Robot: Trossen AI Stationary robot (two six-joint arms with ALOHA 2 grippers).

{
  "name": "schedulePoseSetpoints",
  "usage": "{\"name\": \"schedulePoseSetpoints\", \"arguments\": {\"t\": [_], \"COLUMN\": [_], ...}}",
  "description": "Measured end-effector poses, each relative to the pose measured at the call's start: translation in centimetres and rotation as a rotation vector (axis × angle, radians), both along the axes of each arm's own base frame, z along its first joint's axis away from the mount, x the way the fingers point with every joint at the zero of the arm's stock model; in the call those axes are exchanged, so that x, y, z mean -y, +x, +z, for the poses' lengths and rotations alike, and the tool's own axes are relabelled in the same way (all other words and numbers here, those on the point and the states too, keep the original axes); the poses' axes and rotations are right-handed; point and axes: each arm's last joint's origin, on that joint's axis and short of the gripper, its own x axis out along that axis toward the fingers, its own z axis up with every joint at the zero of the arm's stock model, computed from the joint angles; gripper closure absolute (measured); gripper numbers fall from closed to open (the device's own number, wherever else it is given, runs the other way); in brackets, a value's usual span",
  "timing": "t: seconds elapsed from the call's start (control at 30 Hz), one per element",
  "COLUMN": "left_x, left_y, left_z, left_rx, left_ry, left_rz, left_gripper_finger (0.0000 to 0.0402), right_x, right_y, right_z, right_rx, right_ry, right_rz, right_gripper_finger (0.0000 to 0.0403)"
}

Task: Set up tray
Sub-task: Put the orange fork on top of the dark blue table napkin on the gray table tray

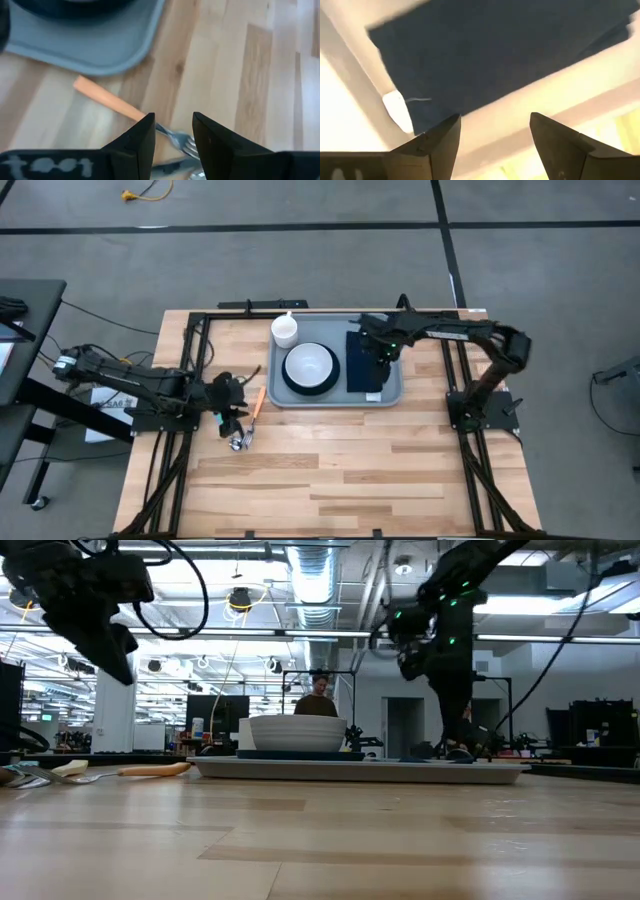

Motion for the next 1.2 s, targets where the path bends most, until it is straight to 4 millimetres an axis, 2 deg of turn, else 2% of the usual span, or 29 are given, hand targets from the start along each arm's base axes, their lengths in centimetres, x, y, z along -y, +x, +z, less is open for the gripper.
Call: {"name": "schedulePoseSetpoints", "arguments": {"t": [0.17,0.3,0.43,0.53,0.77,0.93,1.2], "left_x": [1.3,1.9,2.0,1.7,0.3,-0.2,-0.1], "left_y": [0.7,1.1,1.4,1.7,2.3,2.7,3.9], "left_z": [-1.3,-2.2,-2.1,-1.7,-1.4,-1.7,-3.1], "left_rx": [-0.084,-0.142,-0.164,-0.138,-0.086,-0.106,-0.158], "left_ry": [-0.004,-0.022,-0.012,0.010,0.117,0.088,0.072], "left_rz": [0.034,0.071,0.113,0.150,0.301,0.334,0.351], "left_gripper_finger": [0.0290,0.0301,0.0310,0.0314,0.0315,0.0310,0.0264], "right_x": [-0.8,-1.5,-2.8,-4.0,-6.7,-7.9,-9.3], "right_y": [-1.6,-2.0,-1.5,-0.6,1.1,1.5,1.7], "right_z": [2.0,3.5,4.5,5.0,5.9,6.2,6.1], "right_rx": [0.205,0.390,0.549,0.621,0.753,0.793,0.786], "right_ry": [-0.081,-0.123,-0.129,-0.128,-0.153,-0.147,-0.127], "right_rz": [-0.066,-0.141,-0.170,-0.126,0.042,0.082,0.128], "right_gripper_finger": [0.0170,0.0172,0.0172,0.0172,0.0172,0.0172,0.0172]}}
